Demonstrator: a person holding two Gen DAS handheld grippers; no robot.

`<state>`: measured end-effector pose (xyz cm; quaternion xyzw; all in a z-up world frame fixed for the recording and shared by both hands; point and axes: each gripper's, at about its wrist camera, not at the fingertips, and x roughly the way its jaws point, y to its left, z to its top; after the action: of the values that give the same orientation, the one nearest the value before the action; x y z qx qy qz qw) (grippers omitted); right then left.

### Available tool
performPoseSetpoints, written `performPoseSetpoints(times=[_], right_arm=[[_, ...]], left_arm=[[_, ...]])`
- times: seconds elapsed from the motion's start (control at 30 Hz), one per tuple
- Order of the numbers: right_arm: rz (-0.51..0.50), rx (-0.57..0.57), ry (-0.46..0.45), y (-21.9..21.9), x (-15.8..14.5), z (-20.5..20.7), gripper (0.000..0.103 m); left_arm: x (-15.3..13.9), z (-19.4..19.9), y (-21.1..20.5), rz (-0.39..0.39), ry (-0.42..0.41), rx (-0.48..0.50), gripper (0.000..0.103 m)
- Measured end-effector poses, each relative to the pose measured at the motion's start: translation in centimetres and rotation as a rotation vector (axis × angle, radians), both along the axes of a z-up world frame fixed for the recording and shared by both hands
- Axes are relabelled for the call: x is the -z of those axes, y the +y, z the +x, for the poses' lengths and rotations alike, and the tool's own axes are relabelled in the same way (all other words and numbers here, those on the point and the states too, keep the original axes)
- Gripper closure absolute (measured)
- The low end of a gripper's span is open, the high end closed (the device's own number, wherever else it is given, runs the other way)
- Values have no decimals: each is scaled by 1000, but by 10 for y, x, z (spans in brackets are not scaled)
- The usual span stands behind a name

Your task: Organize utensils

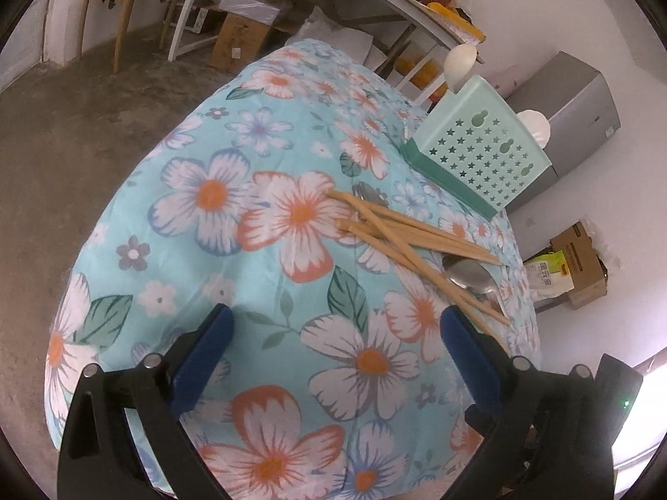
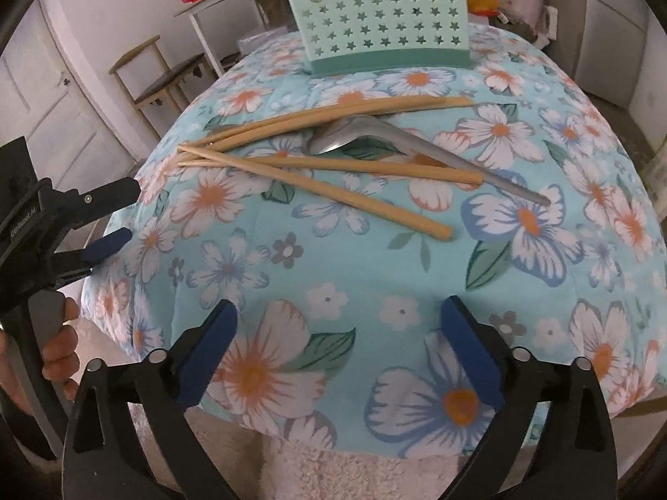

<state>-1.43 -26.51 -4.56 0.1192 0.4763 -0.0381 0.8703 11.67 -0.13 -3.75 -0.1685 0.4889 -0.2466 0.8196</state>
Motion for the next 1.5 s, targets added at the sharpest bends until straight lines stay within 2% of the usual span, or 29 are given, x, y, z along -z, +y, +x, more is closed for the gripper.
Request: performPoseSetpoints(times=[0.13, 0.33, 0.53, 0.63, 0.67, 0.7, 0.73, 0.8, 0.83, 0.9, 1.13, 1.27, 1.37, 1.5], right_arm=[[-2, -16, 4, 0, 1, 0, 8], [62, -26, -33, -10, -1, -6, 8], [74, -24, -26, -12, -6, -7, 10], [37, -35, -28, -10, -7, -6, 19], [28, -37, -25, -10, -7, -5, 20], [23, -38, -25, -10, -6, -5, 21], [22, -41, -26, -10, -6, -5, 21], [28, -44, -27, -11, -6, -5, 21], [34, -45, -29, -12, -6, -5, 21], [44, -45, -31, -14, -5, -3, 21], [57, -52, -38, -17, -6, -4, 21], [63, -55, -42, -18, -5, -3, 21], [65, -54, -44, -18, -5, -3, 21], [62, -52, -43, -17, -5, -2, 22]], left_arm=[[0, 0, -3, 14, -7, 19, 6], [-6, 0, -5, 53, -45, 48, 6], [-50, 4, -14, 76, -293, 76, 6], [-59, 25, -26, 98, -352, 78, 16], [-58, 33, -29, 112, -353, 73, 25], [-56, 44, -35, 128, -340, 77, 35], [-53, 51, -39, 137, -324, 85, 40], [-43, 74, -47, 152, -251, 112, 57], [-38, 82, -50, 140, -212, 134, 61], [-25, 98, -52, 94, -103, 154, 75], [5, 125, -49, -5, 124, 179, 93], [12, 123, -47, -59, 190, 189, 97], [15, 125, -50, -72, 204, 182, 102], [5, 131, -53, -93, 146, 156, 103]])
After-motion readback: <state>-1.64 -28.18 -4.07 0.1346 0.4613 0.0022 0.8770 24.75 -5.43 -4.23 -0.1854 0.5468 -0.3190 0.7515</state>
